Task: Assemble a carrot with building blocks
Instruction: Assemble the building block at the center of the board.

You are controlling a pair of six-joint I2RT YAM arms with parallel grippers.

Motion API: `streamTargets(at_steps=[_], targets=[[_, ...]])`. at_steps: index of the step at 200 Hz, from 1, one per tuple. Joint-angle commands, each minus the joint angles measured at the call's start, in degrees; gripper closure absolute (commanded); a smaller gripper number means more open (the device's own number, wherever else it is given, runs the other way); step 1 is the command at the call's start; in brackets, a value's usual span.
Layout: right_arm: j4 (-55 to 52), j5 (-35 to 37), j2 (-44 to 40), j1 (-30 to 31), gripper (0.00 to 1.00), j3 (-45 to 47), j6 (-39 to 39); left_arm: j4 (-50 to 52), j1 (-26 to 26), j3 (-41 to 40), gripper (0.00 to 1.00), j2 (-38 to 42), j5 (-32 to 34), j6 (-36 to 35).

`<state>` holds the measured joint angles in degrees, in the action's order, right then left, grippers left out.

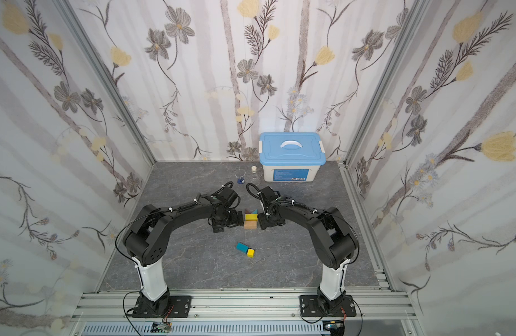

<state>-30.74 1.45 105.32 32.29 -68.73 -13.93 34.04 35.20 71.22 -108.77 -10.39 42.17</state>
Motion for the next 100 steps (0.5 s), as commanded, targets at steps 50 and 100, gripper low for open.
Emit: streamTargets(at_steps=[50,100], targets=[[-0.2,-0.35,-0.44,0.03,0.3,0.48,-1.27,4.25,0.3,0.18,0.01,-0.96,0.27,-0.56],[-0.24,-0.2,-1.02,0.05,0.31,0.79,-1.16,5.04,0.31,0.7,0.01,-0.88,3.57,0.01]])
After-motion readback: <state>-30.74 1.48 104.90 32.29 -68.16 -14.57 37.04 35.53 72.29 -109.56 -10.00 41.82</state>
